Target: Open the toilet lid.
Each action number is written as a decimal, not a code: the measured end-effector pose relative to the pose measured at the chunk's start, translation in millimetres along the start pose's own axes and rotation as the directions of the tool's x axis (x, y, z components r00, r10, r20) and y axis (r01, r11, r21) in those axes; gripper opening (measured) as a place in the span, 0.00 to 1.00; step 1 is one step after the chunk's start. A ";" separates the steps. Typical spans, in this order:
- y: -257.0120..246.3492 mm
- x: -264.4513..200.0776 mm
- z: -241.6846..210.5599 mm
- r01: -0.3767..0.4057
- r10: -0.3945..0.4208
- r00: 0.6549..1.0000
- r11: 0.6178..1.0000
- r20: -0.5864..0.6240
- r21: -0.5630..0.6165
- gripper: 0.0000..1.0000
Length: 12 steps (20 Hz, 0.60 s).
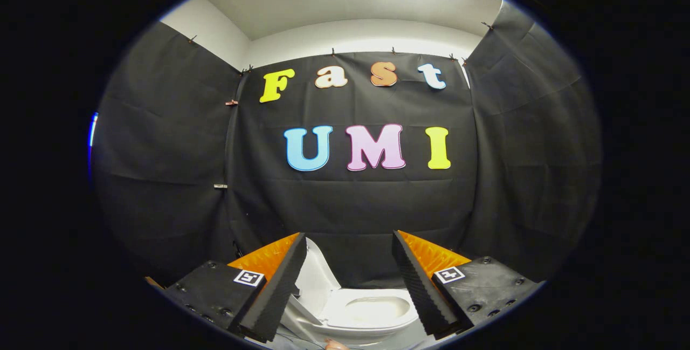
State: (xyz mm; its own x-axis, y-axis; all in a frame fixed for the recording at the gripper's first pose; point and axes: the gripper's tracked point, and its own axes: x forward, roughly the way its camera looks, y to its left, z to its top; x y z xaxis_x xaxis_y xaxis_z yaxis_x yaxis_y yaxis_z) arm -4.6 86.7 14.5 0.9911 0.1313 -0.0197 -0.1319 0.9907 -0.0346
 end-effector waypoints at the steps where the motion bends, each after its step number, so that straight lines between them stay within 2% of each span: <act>1: 0.0 0.0 -0.1 0.001 -0.001 1.000 1.000 0.000 0.000 0.99; 12: -1.8 0.1 0.0 0.003 -0.003 1.000 1.000 -0.002 -0.006 0.99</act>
State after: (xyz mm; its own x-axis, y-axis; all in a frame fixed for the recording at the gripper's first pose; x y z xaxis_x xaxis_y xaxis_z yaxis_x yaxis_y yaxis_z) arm -4.3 84.9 14.5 0.9916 0.1278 -0.0221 -0.1286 0.9909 -0.0407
